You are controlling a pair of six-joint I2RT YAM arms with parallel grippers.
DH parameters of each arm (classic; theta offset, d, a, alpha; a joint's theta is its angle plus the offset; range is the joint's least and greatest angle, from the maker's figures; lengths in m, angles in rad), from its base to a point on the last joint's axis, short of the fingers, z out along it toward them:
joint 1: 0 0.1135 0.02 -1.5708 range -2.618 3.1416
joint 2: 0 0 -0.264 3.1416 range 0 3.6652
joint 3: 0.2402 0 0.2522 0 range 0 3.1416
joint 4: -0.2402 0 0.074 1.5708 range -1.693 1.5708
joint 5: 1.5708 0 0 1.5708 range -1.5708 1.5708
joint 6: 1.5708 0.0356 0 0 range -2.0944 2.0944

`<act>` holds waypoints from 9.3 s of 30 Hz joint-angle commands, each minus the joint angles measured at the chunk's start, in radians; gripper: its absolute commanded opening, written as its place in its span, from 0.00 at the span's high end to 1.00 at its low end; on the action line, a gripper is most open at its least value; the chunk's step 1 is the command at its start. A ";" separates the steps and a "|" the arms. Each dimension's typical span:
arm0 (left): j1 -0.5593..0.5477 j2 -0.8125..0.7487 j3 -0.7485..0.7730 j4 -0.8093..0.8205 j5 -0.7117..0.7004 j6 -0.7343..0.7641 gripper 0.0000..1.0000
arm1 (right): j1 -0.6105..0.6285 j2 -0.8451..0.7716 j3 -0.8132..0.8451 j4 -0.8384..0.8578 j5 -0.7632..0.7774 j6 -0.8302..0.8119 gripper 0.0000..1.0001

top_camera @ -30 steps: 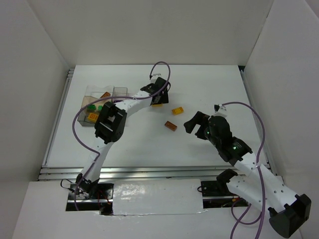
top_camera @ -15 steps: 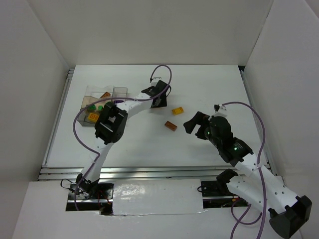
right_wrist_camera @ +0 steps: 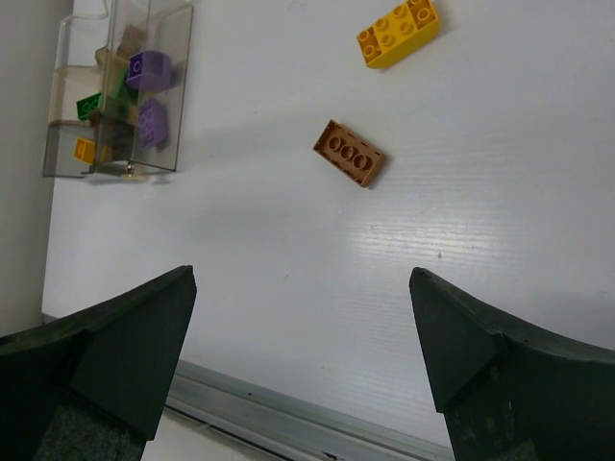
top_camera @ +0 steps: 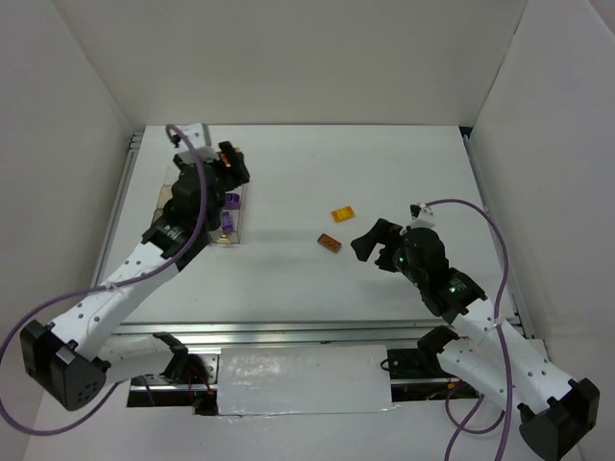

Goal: Sort the legos into containers by color

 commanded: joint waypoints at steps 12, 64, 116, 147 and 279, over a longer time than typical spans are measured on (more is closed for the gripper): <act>0.390 0.040 -0.432 0.292 0.192 0.073 1.00 | -0.003 0.053 0.026 0.068 -0.116 -0.081 0.00; 0.148 0.037 -0.116 -0.167 0.265 -0.186 0.00 | -0.044 0.493 0.264 -0.091 0.261 0.123 0.00; -0.073 0.883 0.515 0.008 0.396 0.191 1.00 | -0.050 -0.119 0.078 -0.127 -0.045 -0.049 0.00; 0.468 0.237 -0.177 -0.310 -0.019 -0.662 0.74 | -0.046 -0.041 0.021 -0.021 -0.157 -0.075 0.00; 0.631 0.694 0.040 0.427 0.488 0.294 0.62 | -0.046 -0.154 0.095 -0.143 -0.082 -0.118 0.00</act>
